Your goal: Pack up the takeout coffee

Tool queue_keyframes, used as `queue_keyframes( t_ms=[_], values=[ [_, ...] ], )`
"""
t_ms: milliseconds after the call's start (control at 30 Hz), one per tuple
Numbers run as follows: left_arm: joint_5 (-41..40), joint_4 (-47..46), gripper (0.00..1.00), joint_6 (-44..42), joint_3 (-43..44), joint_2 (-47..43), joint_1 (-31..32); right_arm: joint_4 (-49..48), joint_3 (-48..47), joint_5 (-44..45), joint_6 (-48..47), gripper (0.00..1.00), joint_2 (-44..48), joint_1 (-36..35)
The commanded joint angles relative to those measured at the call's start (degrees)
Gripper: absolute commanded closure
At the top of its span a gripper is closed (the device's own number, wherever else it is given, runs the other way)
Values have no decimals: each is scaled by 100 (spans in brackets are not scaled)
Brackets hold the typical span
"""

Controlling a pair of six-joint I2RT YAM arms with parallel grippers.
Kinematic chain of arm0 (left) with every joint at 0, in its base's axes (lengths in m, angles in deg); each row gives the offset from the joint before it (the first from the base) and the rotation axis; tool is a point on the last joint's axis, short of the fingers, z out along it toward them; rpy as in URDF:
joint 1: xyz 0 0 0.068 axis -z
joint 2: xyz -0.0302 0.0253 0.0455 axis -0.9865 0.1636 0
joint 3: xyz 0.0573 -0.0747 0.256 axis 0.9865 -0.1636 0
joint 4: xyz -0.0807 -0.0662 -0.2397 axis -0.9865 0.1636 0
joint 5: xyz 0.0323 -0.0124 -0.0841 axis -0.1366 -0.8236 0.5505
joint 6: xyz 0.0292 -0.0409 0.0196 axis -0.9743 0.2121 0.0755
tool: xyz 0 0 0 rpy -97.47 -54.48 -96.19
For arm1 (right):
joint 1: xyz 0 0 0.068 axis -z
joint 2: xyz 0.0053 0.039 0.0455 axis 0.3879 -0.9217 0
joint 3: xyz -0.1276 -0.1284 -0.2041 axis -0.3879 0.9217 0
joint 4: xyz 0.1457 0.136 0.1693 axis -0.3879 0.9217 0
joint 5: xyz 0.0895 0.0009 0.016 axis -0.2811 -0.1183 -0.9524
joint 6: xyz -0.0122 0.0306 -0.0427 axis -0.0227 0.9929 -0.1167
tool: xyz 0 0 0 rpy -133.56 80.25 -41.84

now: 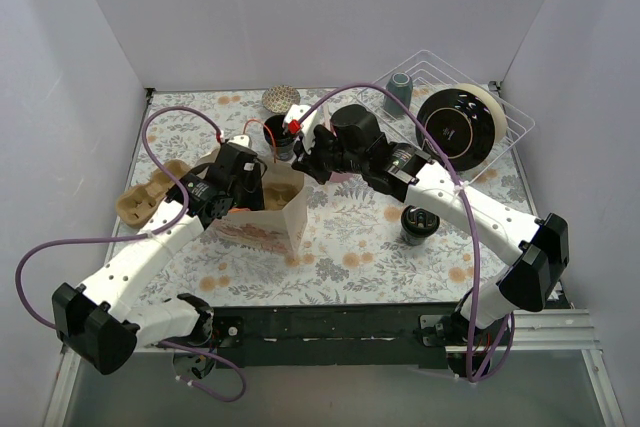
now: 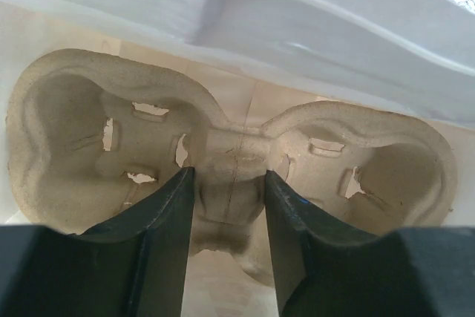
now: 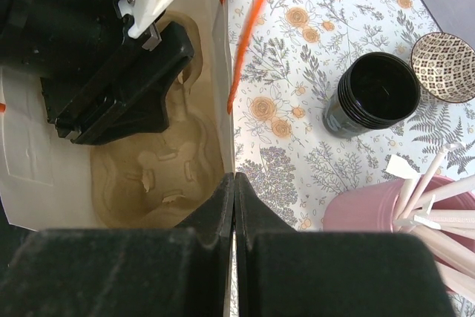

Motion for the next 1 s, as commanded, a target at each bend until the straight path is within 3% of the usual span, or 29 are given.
queue_keyframes(
  t_ms=[0,33,300,733,867,967],
  values=[
    [-26,-3,49,36,262,-32,-2,-207,92,-110,-75,99,78,-29],
    [-26,75,43,45,436,-24,-2,-207,110,-128,-102,99,78,-29],
    [228,682,20,-87,1483,90,7,-181,163,-119,-207,99,130,-29],
    [149,1658,22,-516,2986,-243,-2,293,180,-285,-1042,99,183,59],
    [106,1597,22,-1114,2978,-463,-2,390,224,-593,-1280,99,271,59],
    [-604,1561,23,-1422,2723,-639,-2,644,242,-611,-1446,99,289,68]
  ],
)
